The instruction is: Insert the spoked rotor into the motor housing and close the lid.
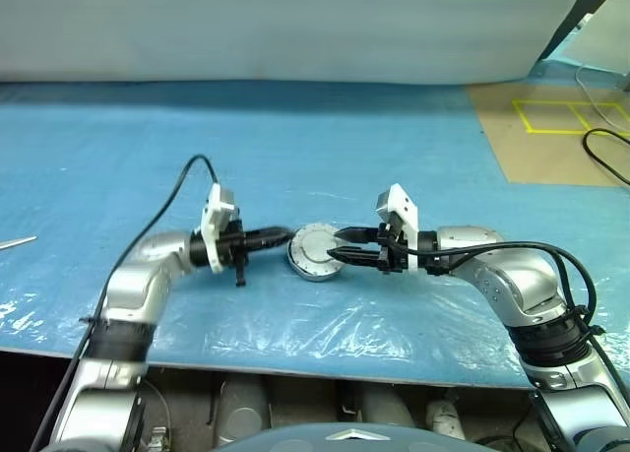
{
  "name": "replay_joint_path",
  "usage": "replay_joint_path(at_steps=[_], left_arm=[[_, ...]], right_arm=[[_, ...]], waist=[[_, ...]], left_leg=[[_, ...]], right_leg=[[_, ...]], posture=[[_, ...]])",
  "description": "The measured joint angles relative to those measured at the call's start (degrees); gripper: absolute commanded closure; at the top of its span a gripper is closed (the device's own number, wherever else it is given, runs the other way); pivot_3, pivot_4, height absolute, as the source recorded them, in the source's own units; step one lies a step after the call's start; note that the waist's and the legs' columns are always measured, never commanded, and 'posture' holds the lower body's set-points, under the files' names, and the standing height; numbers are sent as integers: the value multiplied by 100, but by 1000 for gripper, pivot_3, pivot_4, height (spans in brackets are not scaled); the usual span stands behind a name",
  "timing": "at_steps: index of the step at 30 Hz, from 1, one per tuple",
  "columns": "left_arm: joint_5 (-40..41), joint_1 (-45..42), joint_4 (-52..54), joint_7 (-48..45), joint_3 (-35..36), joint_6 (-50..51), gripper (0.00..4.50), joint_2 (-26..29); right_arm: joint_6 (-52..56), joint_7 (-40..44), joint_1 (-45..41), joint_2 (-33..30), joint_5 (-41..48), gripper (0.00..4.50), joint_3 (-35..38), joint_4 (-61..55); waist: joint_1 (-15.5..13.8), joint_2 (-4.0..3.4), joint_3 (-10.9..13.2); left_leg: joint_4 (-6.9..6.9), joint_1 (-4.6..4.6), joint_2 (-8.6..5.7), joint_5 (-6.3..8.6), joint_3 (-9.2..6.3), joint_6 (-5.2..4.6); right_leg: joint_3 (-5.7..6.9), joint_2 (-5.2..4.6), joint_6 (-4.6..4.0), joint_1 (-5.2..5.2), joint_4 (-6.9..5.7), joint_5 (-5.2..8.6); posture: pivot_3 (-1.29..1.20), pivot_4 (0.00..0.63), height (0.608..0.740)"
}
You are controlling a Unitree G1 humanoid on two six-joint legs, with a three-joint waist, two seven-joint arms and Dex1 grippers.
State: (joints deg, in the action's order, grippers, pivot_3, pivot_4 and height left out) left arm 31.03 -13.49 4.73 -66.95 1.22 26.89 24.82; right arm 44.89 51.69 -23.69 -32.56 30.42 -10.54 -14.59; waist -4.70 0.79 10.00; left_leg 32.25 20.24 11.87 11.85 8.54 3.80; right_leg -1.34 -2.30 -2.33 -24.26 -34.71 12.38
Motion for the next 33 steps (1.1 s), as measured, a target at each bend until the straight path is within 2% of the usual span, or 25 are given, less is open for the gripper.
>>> replay_joint_path(at_steps=[3, 4, 15, 33], left_arm=[[72, 227, 441, 308, 119, 37, 4500, 83], [82, 240, 496, 375, 139, 45, 4500, 122], [-117, 577, 544, 439, 219, -472, 4500, 708], [-345, 1061, 550, 467, 71, -967, 4500, 826]], right_arm=[[-23, 156, -165, 149, 49, 184, -14, 123], [-26, 203, -211, 172, 59, 33, -21, 183], [-867, 661, -536, 336, -739, 33, -786, 1010], [-1846, 871, -700, 518, -1705, 33, -1051, 1553]], waist=[[6, 0, 0], [9, 0, 0], [129, 0, -1], [208, 2, -3]], left_leg=[[11, -6, -2, -4, 3, -7], [14, -6, -3, -5, 5, -9], [5, -8, 0, -6, 5, -10], [20, -11, -1, -6, 7, -11]], right_leg=[[-4, -3, 0, 4, -2, 1], [-7, -4, 0, 4, -4, 1], [-5, 3, -1, 1, -5, 1], [-9, 0, -2, 4, -16, 1]], posture=[[0, 150, 740], [0, 150, 740], [0, 150, 740], [0, 150, 740]])
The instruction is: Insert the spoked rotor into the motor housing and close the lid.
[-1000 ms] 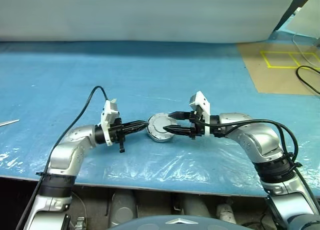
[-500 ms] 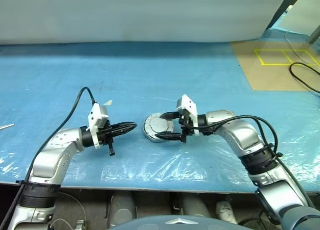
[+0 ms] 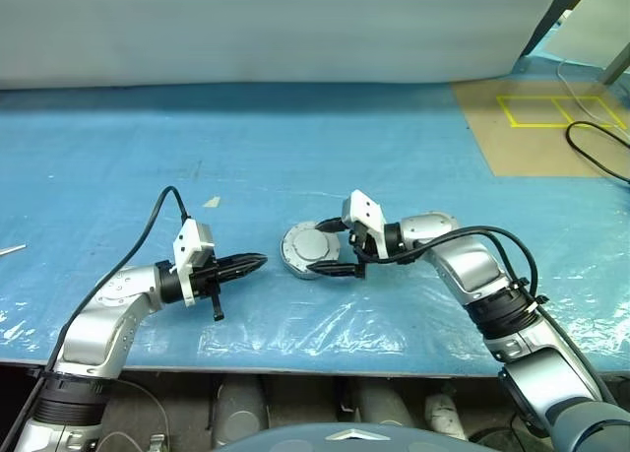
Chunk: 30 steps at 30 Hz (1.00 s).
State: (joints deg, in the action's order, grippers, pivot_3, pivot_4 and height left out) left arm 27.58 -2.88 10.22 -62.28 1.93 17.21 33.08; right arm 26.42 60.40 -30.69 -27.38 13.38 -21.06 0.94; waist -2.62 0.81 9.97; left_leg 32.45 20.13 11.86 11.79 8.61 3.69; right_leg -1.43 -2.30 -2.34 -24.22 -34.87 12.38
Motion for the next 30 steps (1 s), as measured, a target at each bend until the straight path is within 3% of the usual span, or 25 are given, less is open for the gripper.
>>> replay_joint_path(at_steps=[3, 6, 12, 28, 30], left_arm=[[1, 67, 38, 9, -2, 0, 4500, 10], [3, 124, 124, 35, -6, 1, 4500, 11], [8, 356, 208, 73, 3, 0, 4500, 64], [37, 586, 400, 280, 19, 1, 4500, 77], [37, 588, 400, 281, 19, 1, 4500, 77]], right_arm=[[-107, -5, 0, 81, -83, 33, -2, 80], [-199, 1, 0, 115, -147, 588, 0, 136], [-264, 21, -2, 112, -211, 2581, 35, 155], [-197, 79, -98, 147, -305, 2581, 60, 150], [-161, 81, -97, 150, -289, 2156, 68, 150]], waist=[[4, 0, 0], [5, 0, 0], [8, 1, -2], [10, 1, -3], [10, 1, -3]], left_leg=[[2, 0, 0, 0, 0, 0], [3, -2, 0, 0, 0, 0], [0, -5, 1, 0, 2, 0], [3, -5, 1, 0, 2, -1], [3, -5, 1, 0, 2, -1]], right_leg=[[-1, 0, 0, 1, -1, 0], [-1, 0, 0, 2, -3, 0], [-1, 1, -1, 4, 0, 0], [-2, 1, -1, 4, -3, 0], [-2, 1, -1, 4, -3, 0]], posture=[[0, 150, 740], [0, 150, 740], [0, 150, 740], [0, 150, 740], [0, 150, 740]])
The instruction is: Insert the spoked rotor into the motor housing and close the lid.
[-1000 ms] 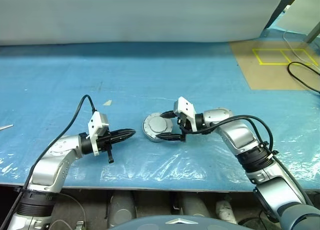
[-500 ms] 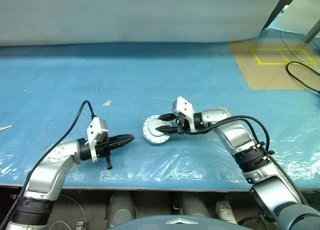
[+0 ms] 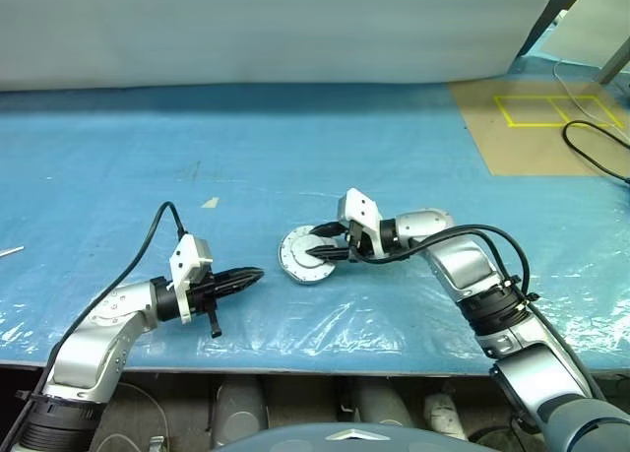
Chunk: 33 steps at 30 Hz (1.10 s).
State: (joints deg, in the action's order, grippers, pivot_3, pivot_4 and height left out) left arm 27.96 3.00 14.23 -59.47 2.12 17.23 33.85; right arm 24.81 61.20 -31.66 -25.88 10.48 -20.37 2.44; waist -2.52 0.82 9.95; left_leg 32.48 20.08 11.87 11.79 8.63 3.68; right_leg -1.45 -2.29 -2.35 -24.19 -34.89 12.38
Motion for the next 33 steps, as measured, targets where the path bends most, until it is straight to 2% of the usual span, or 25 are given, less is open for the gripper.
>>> replay_joint_path(at_steps=[7, 20, 28, 30, 33], left_arm=[[17, 34, 19, 12, 0, 18, 4500, 0], [128, 246, 250, 58, -2, 133, 4500, 8], [170, 157, 278, 116, -3, 209, 4500, 15], [178, 148, 278, 121, -5, 209, 4500, 15], [177, 137, 275, 121, -17, 204, 4500, 13]], right_arm=[[81, -6, 68, 70, 71, 24, 0, -3], [26, -26, 255, 52, -4, 24, -49, -224], [-288, -130, 240, 182, -170, 24, -74, 39], [-314, -132, 238, 202, -170, 402, -67, 74], [-307, -133, 223, 222, -154, 1311, -20, 104]], waist=[[-2, 0, 0], [-1, 0, 0], [5, 1, -3], [6, 1, -4], [3, 1, -4]], left_leg=[[8, 1, 0, 0, 0, 0], [19, -3, 1, 0, -1, -1], [29, -11, 1, 1, 0, -1], [30, -14, 1, 1, 0, -2], [30, -13, 1, 1, 0, -2]], right_leg=[[0, -1, 0, 0, -5, 0], [-2, -1, 0, 2, -18, 0], [-6, -1, 0, 7, -31, 0], [-7, 0, 0, 9, -33, 0], [-7, -1, 0, 10, -34, 0]], posture=[[0, 150, 740], [0, 150, 740], [0, 150, 740], [0, 150, 740], [0, 150, 740]])
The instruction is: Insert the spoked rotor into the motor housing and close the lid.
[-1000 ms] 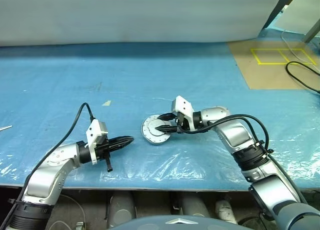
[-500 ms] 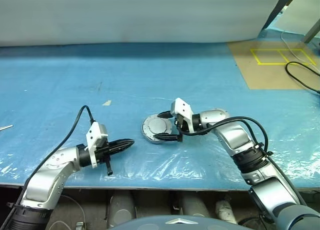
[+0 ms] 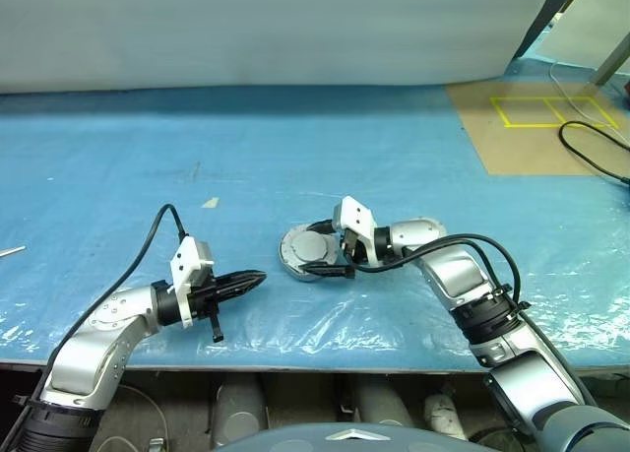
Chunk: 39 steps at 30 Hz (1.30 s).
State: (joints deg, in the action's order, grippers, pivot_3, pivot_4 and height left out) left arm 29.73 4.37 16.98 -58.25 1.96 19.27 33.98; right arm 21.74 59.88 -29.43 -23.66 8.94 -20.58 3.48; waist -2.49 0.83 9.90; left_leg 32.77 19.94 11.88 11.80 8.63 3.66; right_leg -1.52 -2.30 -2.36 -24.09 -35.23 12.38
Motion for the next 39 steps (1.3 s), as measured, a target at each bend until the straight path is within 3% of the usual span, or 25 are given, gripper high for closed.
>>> replay_joint_path(at_steps=[1, 19, 28, 39], left_arm=[[0, -15, -9, 0, -1, -2, 4500, -2], [-67, -160, -165, -8, -93, -81, 4500, -59], [-66, -160, -163, 3, -99, -80, 4500, -59], [-62, -186, -156, 52, -122, -65, 4500, -65]], right_arm=[[5, 7, 1, -5, 3, 1555, 11, 3], [-108, -32, 18, -4, -33, 1568, -60, 23], [992, -78, -154, 402, 462, 1568, 247, 17], [978, -50, -138, 270, 442, 1568, 192, -74]], waist=[[-2, 0, 0], [2, 1, -8], [11, 1, -9], [-2, 1, -8]], left_leg=[[0, 1, 0, 0, 0, 0], [-1, 0, 0, 0, 0, 0], [-1, 3, 1, 0, 0, 0], [-4, 9, 0, 0, 0, 1]], right_leg=[[0, 0, 0, 0, 0, 0], [0, 0, 0, 2, 1, 0], [1, 1, 0, -4, 0, 0], [2, 0, 0, -7, 8, 0]], posture=[[0, 150, 740], [0, 150, 740], [0, 150, 740], [0, 150, 740]])
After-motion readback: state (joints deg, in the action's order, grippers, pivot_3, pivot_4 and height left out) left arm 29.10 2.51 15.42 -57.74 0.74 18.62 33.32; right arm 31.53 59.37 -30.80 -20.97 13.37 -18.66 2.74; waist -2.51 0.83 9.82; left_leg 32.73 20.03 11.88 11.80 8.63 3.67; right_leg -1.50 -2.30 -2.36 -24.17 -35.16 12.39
